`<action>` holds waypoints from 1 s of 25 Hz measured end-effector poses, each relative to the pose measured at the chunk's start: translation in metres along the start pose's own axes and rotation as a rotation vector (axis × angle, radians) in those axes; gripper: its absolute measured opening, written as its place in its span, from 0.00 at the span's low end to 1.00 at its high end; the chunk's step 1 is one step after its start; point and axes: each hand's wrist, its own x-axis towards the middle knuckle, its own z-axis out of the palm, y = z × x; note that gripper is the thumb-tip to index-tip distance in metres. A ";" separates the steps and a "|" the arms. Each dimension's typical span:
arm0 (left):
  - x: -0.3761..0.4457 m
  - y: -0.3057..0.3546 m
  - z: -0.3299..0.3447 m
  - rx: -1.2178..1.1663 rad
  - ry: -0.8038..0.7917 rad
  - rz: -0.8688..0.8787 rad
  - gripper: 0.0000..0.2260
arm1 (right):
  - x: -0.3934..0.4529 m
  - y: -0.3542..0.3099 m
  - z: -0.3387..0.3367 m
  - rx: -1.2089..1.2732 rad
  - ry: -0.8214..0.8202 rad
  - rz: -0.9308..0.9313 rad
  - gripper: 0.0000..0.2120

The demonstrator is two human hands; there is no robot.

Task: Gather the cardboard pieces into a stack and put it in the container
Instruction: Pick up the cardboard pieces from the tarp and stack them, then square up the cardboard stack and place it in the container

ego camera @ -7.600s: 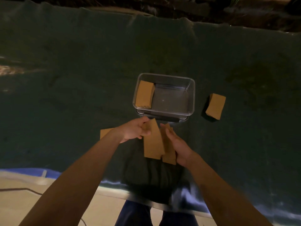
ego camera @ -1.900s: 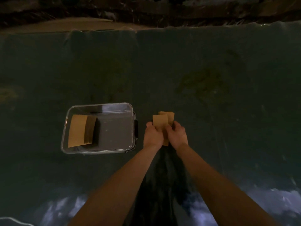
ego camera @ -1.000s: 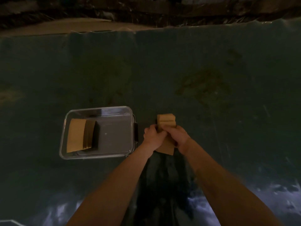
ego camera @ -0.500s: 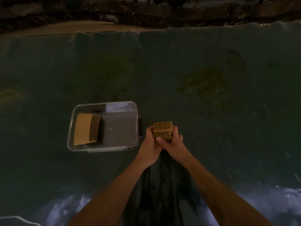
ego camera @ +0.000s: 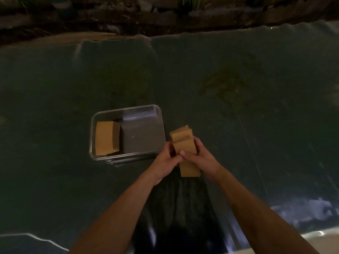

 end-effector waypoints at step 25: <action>-0.186 -0.095 -0.105 0.600 0.417 0.296 0.22 | -0.075 0.072 0.190 -0.281 -0.090 -0.257 0.25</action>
